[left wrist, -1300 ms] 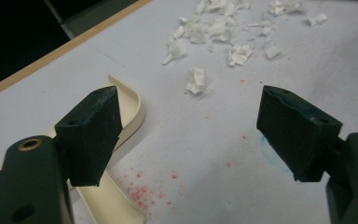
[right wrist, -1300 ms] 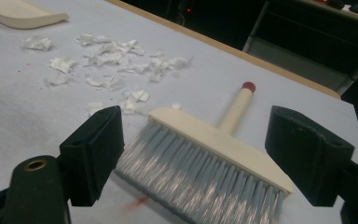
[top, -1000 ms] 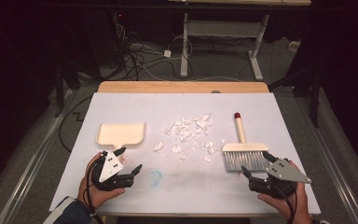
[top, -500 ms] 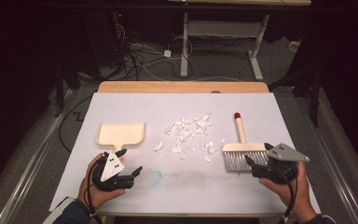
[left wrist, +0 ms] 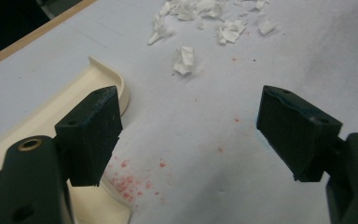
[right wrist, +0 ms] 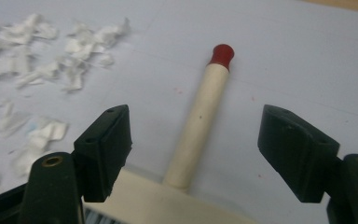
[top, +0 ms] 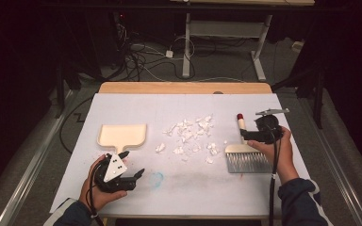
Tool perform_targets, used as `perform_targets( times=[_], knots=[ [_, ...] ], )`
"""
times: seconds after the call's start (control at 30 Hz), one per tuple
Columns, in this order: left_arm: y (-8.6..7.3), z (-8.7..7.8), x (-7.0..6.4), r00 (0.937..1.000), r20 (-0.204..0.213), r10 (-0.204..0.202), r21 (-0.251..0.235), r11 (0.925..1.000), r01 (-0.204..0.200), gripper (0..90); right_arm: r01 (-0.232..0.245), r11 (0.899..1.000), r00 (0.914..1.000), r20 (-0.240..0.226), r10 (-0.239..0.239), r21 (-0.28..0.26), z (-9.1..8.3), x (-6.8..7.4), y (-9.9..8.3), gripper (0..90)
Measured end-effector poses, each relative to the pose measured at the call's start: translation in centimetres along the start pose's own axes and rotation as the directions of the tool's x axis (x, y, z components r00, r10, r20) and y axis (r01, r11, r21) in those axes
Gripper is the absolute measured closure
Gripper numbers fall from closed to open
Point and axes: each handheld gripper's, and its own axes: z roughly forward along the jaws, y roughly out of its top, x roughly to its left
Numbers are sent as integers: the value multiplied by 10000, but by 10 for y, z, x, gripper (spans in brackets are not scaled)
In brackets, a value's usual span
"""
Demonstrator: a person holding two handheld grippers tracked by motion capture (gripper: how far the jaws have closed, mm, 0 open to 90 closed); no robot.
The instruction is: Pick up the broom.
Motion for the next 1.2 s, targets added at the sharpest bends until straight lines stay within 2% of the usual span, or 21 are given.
perform_targets(
  times=[0.13, 0.27, 0.33, 0.37, 0.47, 0.5, 0.53, 0.77, 0.83, 0.9, 1.13, 1.2],
  knots=[
    [0, 1, 0, 10000, 44, 27, 39, 10000, -27, 213, -192, 9979, 9982, 580, 156, 617, 23, 0, 1, 311],
    [0, 1, 0, 10000, 70, 5, 46, 10000, -5, 213, -431, 9917, 9957, 869, 327, 1214, 40, -2, -2, 368],
    [-1, 0, 1, 10000, 76, 26, 64, 10000, -26, 213, -260, 9896, 9915, 1296, 75, 1415, 47, 0, -5, 422],
    [-1, 0, 1, 10000, 56, -26, 29, 10000, 26, 214, -179, 9896, 9908, 1357, -16, 1426, 50, 2, -6, 437],
    [-1, -1, 0, 10000, 25, -13, 62, 10000, 13, 219, -334, 9912, 9927, 1192, 180, 1285, 51, 3, -7, 556],
    [-1, -1, 0, 10000, 25, -13, 62, 10000, 13, 220, -334, 9912, 9927, 1192, 180, 1285, 51, 3, -7, 556],
    [0, -2, 0, 10000, 5, -10, 37, 10000, 10, 220, -395, 9920, 9956, 890, 289, 1202, 51, 4, -9, 622],
    [-1, -3, 0, 10000, 40, -67, 61, 10000, 67, 221, -646, 9921, 9933, 1025, 536, 1074, 51, 6, -9, 650],
    [-1, -3, 0, 9999, 51, -128, 11, 9999, 128, 221, -762, 9927, 9926, 1020, 666, 937, 52, 7, -9, 690],
    [0, -5, 0, 9999, 50, -101, 5, 9999, 101, 221, -652, 9939, 9929, 1053, 557, 888, 53, 9, -9, 710],
    [-1, -4, 1, 9998, 73, -178, 36, 9998, 178, 221, -707, 9946, 9929, 1011, 629, 754, 53, 7, -10, 711],
    [-1, -4, 0, 9998, 75, -168, 51, 9998, 168, 221, -514, 9963, 9939, 1009, 444, 688, 52, 8, -11, 711]
  ],
)
